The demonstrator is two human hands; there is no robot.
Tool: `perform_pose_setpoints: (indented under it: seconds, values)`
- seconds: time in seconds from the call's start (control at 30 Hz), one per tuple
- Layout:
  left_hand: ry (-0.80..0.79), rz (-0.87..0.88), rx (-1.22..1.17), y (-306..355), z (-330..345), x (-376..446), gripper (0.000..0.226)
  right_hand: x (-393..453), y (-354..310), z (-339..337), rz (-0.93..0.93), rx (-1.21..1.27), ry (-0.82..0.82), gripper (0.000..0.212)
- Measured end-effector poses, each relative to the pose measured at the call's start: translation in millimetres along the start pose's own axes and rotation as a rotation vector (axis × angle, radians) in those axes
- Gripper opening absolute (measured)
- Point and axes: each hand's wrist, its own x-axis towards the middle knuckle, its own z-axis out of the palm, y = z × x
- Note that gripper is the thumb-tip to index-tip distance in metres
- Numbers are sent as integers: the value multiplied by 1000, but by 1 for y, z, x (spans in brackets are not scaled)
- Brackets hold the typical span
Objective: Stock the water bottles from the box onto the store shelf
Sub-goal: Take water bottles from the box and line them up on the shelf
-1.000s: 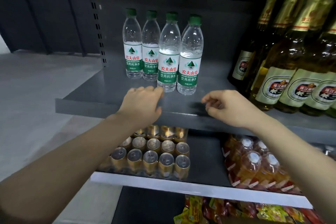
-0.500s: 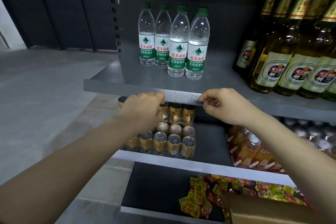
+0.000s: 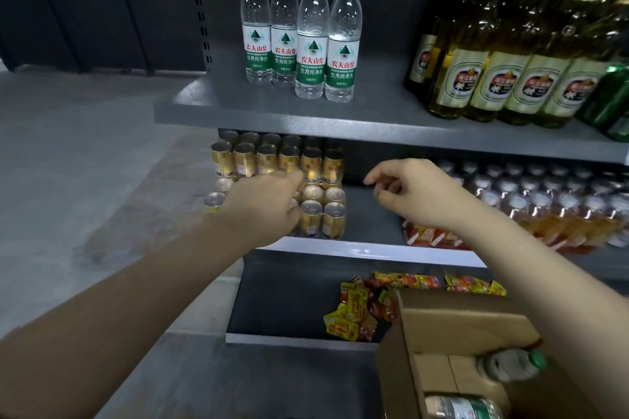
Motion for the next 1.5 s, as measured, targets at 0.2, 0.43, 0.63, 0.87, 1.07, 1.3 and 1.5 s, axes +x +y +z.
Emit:
perform_pose_setpoints:
  seconds: [0.2, 0.43, 0.63, 0.87, 1.07, 1.3, 1.5]
  values:
    - [-4, 54, 35, 37, 8, -19, 24, -47, 18, -3, 83, 21, -9, 27]
    - [15, 147, -7, 75, 20, -25, 25, -91, 45, -13, 158, 6, 7, 26]
    - [-12, 191, -32, 117, 32, -21, 24, -122, 79, -29, 193, -14, 6, 26]
    - [-72, 186, -49, 186, 43, -13, 27, -155, 136, -49, 200, 2, -8, 25]
    - [-107, 166, -54, 241, 57, -5, 22, -180, 187, -60, 197, -1, -28, 24]
    - [-165, 128, -130, 280, 80, -3, 26, -203, 232, -52, 197, 3, -99, 27]
    - [-200, 141, -187, 292, 105, -5, 21, -212, 258, -28, 236, 46, -133, 29]
